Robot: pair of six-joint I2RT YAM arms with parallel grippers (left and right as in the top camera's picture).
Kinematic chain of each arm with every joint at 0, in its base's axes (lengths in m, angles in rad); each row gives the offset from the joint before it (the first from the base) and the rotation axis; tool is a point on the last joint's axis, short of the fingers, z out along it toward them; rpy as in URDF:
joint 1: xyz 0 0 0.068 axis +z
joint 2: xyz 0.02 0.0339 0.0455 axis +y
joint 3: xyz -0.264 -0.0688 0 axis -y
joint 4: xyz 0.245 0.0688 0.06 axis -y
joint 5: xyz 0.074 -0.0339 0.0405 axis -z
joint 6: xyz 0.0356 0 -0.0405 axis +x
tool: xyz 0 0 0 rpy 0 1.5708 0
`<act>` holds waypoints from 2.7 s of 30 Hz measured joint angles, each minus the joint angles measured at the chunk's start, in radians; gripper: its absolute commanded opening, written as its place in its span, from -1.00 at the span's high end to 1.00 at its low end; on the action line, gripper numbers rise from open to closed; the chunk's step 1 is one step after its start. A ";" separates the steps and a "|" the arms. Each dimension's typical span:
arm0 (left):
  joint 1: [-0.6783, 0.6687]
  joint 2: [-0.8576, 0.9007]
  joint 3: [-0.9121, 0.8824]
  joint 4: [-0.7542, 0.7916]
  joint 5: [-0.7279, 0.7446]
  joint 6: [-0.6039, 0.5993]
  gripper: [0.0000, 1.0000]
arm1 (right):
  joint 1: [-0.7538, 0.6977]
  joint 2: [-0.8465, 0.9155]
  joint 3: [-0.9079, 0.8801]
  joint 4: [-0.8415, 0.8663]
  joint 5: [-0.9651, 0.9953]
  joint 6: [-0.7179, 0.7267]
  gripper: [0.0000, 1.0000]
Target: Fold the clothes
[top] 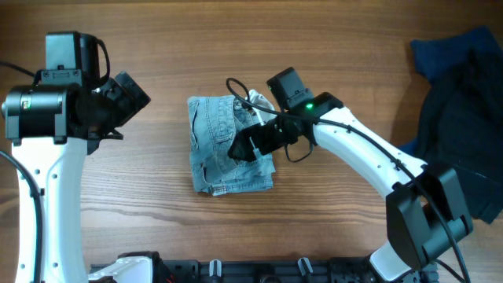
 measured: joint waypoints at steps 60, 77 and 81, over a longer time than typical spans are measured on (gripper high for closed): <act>0.000 0.045 0.000 -0.009 0.000 0.015 -1.00 | 0.064 0.000 0.217 -0.327 0.537 0.314 0.91; 0.000 0.045 0.000 -0.021 -0.001 0.015 -0.99 | 0.060 0.114 0.218 -0.355 0.724 0.330 0.87; 0.000 0.045 0.000 -0.021 -0.001 0.015 -1.00 | 0.060 0.149 0.219 -0.358 0.769 0.340 0.67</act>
